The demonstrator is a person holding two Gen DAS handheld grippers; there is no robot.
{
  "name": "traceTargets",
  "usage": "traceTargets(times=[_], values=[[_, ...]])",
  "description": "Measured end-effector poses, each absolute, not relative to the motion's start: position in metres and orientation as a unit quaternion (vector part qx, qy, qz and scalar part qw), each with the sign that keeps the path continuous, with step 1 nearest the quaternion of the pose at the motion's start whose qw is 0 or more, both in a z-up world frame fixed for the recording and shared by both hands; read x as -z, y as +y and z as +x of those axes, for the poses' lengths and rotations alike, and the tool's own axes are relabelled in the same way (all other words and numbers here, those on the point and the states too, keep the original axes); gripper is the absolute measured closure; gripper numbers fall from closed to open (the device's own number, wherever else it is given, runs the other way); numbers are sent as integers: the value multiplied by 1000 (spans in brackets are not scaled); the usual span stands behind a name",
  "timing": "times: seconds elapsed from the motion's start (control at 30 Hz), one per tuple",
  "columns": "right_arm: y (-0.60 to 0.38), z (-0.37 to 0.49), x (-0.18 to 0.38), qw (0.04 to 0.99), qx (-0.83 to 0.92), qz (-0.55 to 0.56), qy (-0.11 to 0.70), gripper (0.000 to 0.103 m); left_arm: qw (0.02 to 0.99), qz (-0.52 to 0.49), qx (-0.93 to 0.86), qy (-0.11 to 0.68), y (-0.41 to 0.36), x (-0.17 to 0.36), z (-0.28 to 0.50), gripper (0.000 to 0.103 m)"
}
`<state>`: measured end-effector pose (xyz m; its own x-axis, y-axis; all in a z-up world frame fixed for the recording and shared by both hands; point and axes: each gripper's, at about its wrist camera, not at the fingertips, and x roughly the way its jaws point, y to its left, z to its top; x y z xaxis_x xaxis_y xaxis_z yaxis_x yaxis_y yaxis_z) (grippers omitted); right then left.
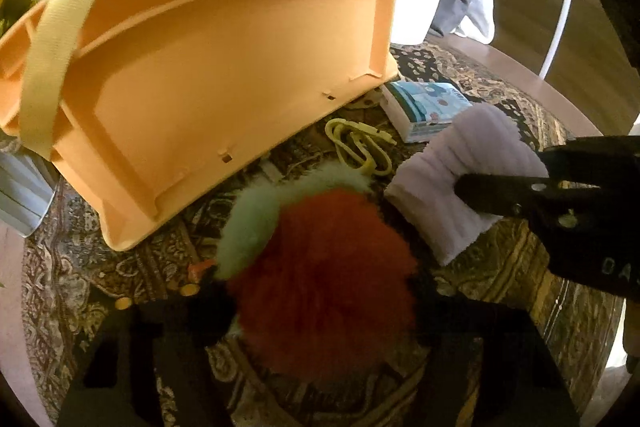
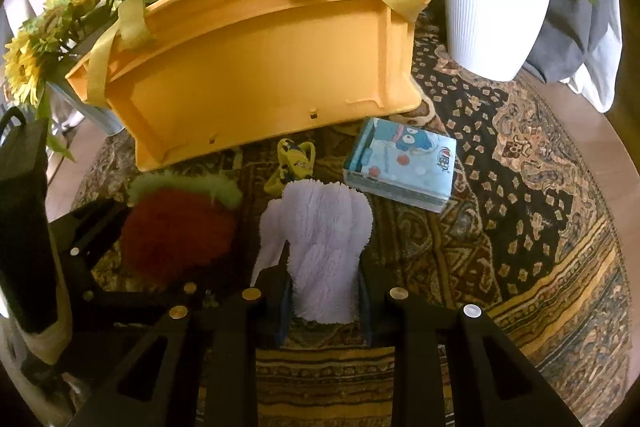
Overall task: Organize soft objects
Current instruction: 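Grasp the red pompom with the left gripper while the right gripper grasps the white towel, then lift the pompom with the left tool while the right tool carries the towel over the crate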
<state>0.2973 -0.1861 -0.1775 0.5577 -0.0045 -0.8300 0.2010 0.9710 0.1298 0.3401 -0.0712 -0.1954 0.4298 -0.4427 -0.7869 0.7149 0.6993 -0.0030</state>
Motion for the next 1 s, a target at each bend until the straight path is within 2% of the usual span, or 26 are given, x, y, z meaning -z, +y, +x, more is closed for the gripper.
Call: traceTargets(times=[0.07, 0.27, 0.6, 1.0], values=[[-185, 297, 178, 877, 59, 106, 466, 75, 833, 169, 341, 402, -72, 196, 340, 51], [-183, 294, 175, 880, 50, 107, 461, 75, 839, 144, 325, 412, -64, 189, 338, 60], [-184, 282, 159, 890, 26, 111, 442, 76, 867, 90, 274, 407, -47, 159, 319, 62], [-189, 272, 118, 913, -12, 86, 398, 76, 905, 38, 218, 364, -34, 110, 291, 62]])
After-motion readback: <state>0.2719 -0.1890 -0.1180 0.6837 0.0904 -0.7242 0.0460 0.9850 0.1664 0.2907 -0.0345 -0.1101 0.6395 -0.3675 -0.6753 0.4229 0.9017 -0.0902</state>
